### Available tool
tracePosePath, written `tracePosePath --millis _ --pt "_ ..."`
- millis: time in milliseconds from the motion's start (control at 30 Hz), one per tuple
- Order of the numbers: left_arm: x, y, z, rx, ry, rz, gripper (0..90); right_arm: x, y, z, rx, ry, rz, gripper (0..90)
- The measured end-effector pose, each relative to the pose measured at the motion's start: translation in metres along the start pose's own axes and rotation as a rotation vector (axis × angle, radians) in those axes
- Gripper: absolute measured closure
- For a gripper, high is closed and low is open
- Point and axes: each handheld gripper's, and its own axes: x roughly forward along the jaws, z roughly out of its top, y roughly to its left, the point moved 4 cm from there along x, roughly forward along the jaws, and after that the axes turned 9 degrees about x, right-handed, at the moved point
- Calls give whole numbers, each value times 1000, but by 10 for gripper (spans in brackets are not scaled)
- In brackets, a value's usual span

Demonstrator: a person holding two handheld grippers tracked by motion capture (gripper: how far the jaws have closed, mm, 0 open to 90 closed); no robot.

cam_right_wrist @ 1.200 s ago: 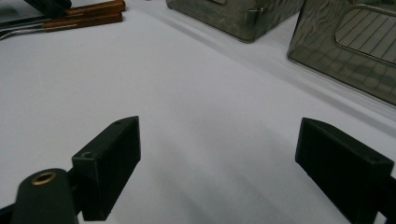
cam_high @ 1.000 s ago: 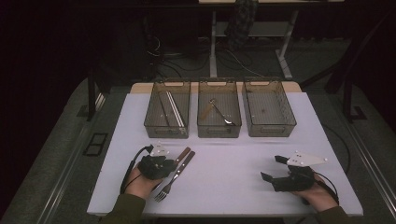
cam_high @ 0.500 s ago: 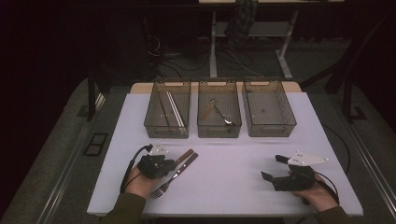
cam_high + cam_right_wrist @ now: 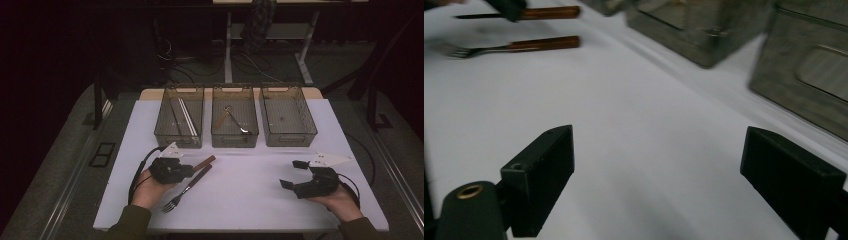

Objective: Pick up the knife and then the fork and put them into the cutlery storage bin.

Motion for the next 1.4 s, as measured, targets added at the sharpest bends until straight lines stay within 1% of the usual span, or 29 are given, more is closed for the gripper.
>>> tracePosePath --millis 33,67,100,167,200,267,400,600,633,733,800,867,900,933,1033,1067,1100,1200,1267,1367,1400 --pt "1 -3 4 15 0 -22 764 1 1 3 -5 27 36 138" --pt "3 -5 8 31 3 -38 764 2 3 5 -22 46 47 140" --pt "5 -8 12 50 6 -53 764 3 5 7 -40 58 49 142" --pt "9 -14 20 77 6 -79 764 7 8 11 -73 74 60 142" --pt "11 -16 24 94 7 -93 763 8 9 13 -85 78 62 142" --pt "16 -21 32 114 1 -117 763 11 12 17 -113 85 64 142" --pt "25 -30 47 171 2 -172 763 16 17 24 -154 100 83 142" --pt "37 -42 67 240 8 -242 763 21 26 35 -194 109 114 142" --pt "39 -44 70 250 10 -253 763 22 27 37 -199 111 125 142" --pt "45 -49 78 281 19 -290 763 27 34 43 -231 128 147 142" --pt "48 -52 83 301 25 -318 763 32 39 46 -247 148 174 143" --pt "51 -54 87 321 29 -345 763 37 44 49 -272 169 192 143" --pt "53 -55 88 328 31 -353 763 40 46 50 -284 182 201 143" --pt "54 -56 90 344 33 -356 763 43 48 51 -300 196 206 147" --pt "57 -59 91 364 34 -369 763 51 54 50 -330 241 222 154" --pt "57 -61 91 370 30 -377 763 53 55 48 -329 260 228 186" --pt "58 -63 91 377 32 -384 763 55 57 46 -345 275 236 207" --pt "59 -68 90 406 37 -393 763 59 60 40 -355 309 249 262" --pt "59 -72 91 419 38 -400 763 61 62 37 -364 324 275 328" --pt "60 -76 91 436 40 -416 763 63 67 33 -379 362 301 422" --pt "60 -78 92 439 41 -420 763 64 68 32 -376 373 308 445"
